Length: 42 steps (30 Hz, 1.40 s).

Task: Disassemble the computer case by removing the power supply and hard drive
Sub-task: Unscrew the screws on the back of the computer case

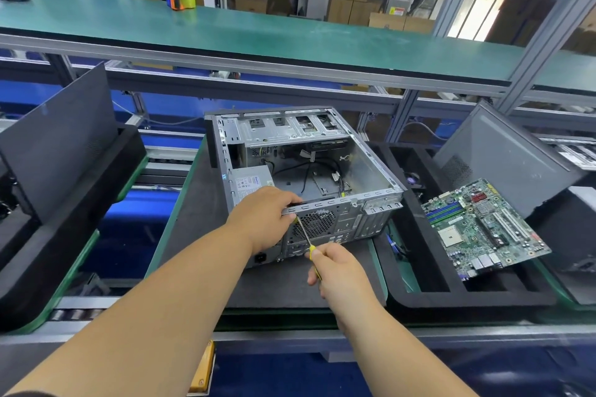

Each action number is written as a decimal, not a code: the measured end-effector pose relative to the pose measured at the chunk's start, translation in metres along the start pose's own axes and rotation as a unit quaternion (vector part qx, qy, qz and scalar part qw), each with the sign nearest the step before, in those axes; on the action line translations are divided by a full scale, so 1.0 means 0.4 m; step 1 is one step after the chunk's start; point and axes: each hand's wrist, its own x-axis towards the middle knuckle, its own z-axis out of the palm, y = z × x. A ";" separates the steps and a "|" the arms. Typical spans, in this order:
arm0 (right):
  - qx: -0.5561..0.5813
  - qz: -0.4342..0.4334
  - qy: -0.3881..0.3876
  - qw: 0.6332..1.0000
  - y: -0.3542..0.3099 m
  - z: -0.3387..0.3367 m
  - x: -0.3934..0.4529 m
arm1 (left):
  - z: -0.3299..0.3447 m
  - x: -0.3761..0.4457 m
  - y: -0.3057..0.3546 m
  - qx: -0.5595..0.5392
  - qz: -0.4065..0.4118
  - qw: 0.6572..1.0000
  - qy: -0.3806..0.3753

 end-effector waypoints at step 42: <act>0.211 0.191 -0.057 0.957 -0.031 0.009 0.012 | -0.019 0.008 -0.019 -0.027 0.015 0.998 -0.048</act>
